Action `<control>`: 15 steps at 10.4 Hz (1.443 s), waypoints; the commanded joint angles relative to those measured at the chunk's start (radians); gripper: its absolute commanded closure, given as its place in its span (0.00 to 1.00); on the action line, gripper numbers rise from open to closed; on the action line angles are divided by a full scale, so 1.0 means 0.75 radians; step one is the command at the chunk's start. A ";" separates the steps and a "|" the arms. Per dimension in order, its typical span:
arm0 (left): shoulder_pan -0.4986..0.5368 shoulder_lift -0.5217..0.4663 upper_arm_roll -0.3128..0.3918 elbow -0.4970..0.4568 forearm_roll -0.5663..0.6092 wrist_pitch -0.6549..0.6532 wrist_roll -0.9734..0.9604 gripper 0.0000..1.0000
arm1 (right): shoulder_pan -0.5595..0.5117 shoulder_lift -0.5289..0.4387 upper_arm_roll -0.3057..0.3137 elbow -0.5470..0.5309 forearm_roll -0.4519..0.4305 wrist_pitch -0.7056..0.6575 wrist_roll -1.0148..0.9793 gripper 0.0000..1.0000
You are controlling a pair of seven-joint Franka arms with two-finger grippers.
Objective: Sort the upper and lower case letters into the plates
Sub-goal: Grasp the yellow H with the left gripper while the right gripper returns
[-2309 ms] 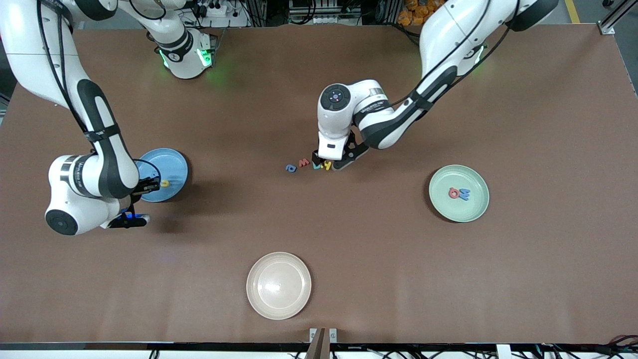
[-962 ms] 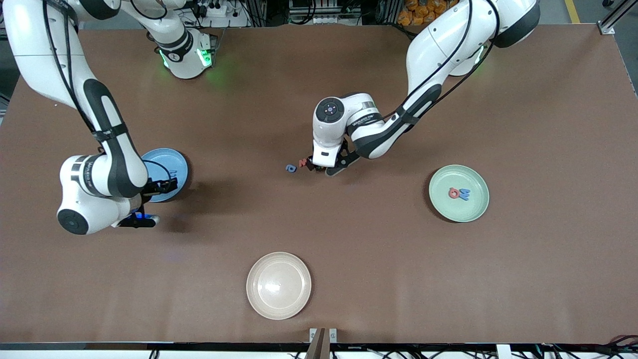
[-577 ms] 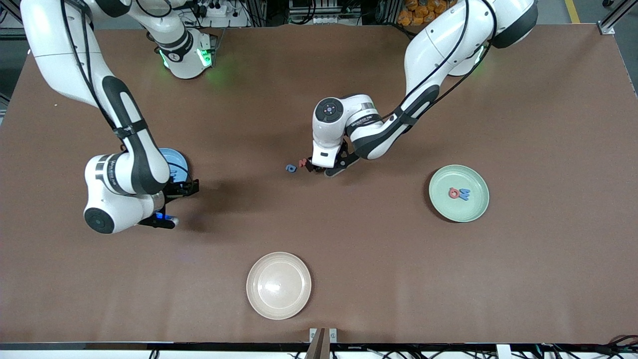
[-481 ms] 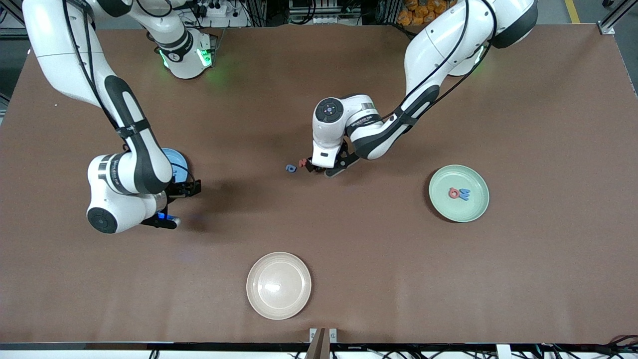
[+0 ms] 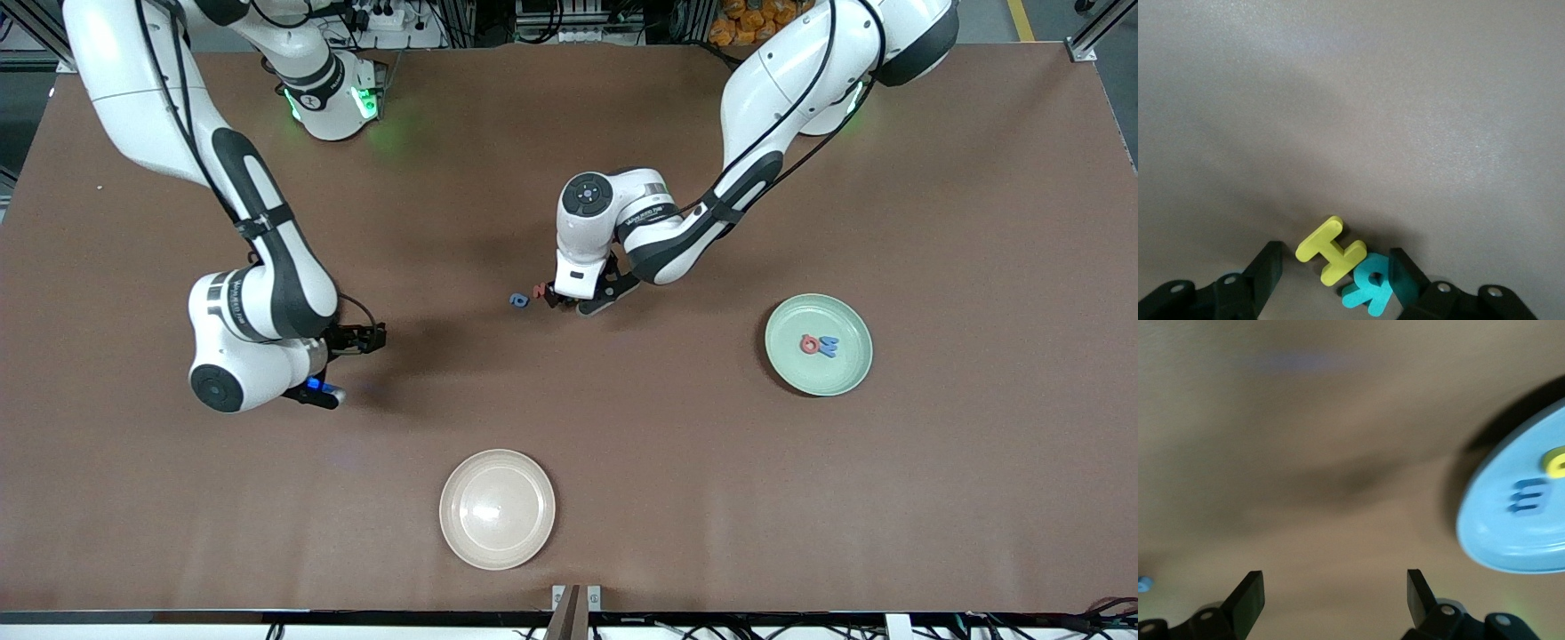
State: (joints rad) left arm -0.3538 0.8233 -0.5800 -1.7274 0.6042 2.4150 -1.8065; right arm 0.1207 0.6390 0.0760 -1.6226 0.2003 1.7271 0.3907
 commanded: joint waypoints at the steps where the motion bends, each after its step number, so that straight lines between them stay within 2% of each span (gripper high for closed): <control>1: -0.017 0.029 0.021 0.019 0.041 0.016 0.001 0.19 | 0.052 -0.013 -0.003 0.012 0.054 0.020 0.119 0.06; 5: -0.017 0.025 0.021 0.017 0.043 0.016 0.001 0.19 | 0.146 -0.013 -0.003 0.047 0.068 0.033 0.287 0.06; 7: -0.009 0.015 0.021 0.019 0.043 0.016 0.011 0.11 | 0.180 -0.009 -0.003 0.045 0.107 0.078 0.356 0.06; 10: 0.011 0.001 0.019 0.023 0.043 0.016 0.042 0.08 | 0.240 0.001 -0.003 0.045 0.140 0.155 0.489 0.06; 12: 0.016 -0.001 0.019 0.023 0.041 0.014 0.071 0.08 | 0.277 0.005 -0.005 0.038 0.193 0.209 0.548 0.06; 14: 0.012 0.003 0.019 0.021 0.041 0.014 0.071 0.08 | 0.311 0.017 -0.005 0.034 0.193 0.262 0.626 0.06; 15: 0.009 0.005 0.019 0.019 0.041 0.016 0.071 0.12 | 0.350 0.019 -0.007 0.032 0.189 0.292 0.679 0.06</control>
State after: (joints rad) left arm -0.3436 0.8249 -0.5673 -1.7135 0.6059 2.4196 -1.7577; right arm 0.3454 0.6488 0.0791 -1.5935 0.3247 1.9154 0.8449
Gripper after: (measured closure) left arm 0.079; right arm 0.062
